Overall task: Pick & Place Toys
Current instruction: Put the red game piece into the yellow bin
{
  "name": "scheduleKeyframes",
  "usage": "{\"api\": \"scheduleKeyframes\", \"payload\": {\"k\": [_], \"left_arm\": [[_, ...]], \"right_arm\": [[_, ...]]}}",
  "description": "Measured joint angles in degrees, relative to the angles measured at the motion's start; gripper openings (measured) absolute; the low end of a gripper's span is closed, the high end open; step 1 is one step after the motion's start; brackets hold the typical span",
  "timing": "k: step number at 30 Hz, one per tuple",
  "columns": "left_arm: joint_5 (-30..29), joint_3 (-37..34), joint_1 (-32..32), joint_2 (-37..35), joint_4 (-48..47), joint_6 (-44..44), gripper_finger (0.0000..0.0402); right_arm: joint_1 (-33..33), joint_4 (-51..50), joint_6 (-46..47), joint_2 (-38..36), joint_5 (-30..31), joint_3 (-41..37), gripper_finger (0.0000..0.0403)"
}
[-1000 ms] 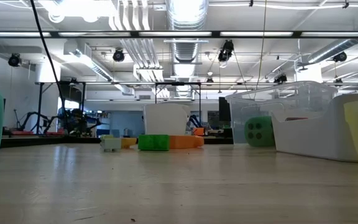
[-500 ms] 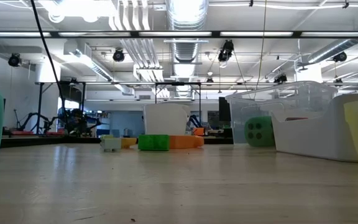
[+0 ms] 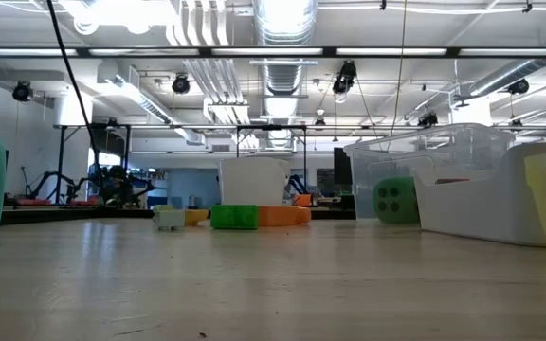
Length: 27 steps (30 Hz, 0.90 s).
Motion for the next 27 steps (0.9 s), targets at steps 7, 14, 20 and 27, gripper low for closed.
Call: {"api": "scheduleKeyframes", "payload": {"k": [7,14,20,27], "left_arm": [[1.6,0.0,0.0,0.0,0.0,-1.3,0.021],[2.4,0.0,-0.1,-0.1,-0.6,-2.0,0.0275],[2.3,0.0,0.1,-2.2,-6.7,-2.7,0.0308],[0.8,0.0,0.1,-5.8,-15.9,-2.4,0.0312]], "right_arm": [[0.1,-0.8,2.8,0.0,-1.5,0.0,0.0127],[0.5,-1.3,4.3,0.0,-4.2,0.0,0.0127],[1.3,-4.2,7.7,0.0,-4.9,0.0,0.0127],[1.6,-12.7,18.0,0.0,-9.1,0.0,0.0127]]}}
